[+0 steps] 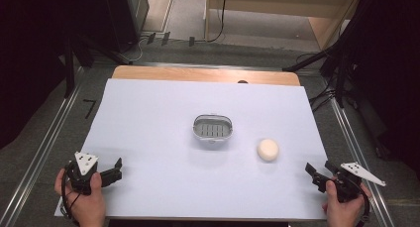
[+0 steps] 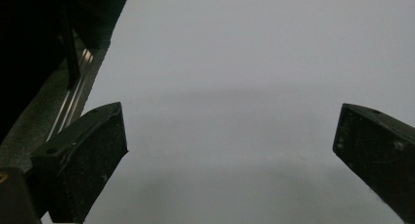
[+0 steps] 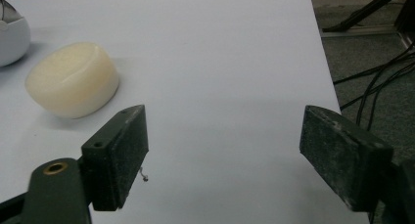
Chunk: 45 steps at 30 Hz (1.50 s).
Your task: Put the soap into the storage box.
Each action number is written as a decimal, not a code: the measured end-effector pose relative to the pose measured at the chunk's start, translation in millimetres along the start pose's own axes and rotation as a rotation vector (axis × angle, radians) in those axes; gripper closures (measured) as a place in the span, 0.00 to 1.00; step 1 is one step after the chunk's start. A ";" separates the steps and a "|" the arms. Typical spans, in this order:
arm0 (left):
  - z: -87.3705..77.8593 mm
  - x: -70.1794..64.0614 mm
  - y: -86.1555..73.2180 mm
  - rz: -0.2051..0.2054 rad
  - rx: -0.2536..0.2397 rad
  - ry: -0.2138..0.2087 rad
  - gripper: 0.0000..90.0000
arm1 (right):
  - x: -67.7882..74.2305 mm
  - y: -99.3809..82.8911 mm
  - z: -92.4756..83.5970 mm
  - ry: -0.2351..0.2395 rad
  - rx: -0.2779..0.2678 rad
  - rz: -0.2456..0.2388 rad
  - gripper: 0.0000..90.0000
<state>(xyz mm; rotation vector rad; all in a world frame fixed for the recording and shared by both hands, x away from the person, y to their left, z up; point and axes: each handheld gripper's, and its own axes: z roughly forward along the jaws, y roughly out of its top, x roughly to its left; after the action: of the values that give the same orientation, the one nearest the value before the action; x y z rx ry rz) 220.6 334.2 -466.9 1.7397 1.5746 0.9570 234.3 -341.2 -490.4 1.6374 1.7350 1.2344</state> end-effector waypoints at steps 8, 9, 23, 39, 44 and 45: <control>0.0 -2.0 0.0 0.019 0.000 0.006 0.00 | 4.6 3.8 0.3 0.017 0.058 -0.028 0.18; -0.3 -2.6 0.0 0.023 0.000 0.006 0.00 | 6.1 4.6 0.9 0.015 0.072 -0.033 0.18; 0.9 -3.4 0.4 0.033 0.011 0.007 0.00 | 45.6 14.0 24.6 0.040 0.292 -0.187 0.15; 1.5 -3.7 0.6 0.036 0.017 0.005 0.00 | 70.3 32.4 43.3 0.094 0.367 -0.232 0.15; 1.7 -4.1 0.7 0.038 0.020 0.005 0.00 | 74.8 36.3 48.1 0.095 0.377 -0.234 0.15; 1.7 -4.2 0.7 0.039 0.021 0.006 0.00 | 77.2 38.7 50.3 0.097 0.382 -0.235 0.15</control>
<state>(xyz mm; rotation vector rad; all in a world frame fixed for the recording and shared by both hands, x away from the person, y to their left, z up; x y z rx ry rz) 222.3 330.0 -467.8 1.7888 1.5649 0.9684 281.6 -257.1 -464.1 1.5294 2.2604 0.9278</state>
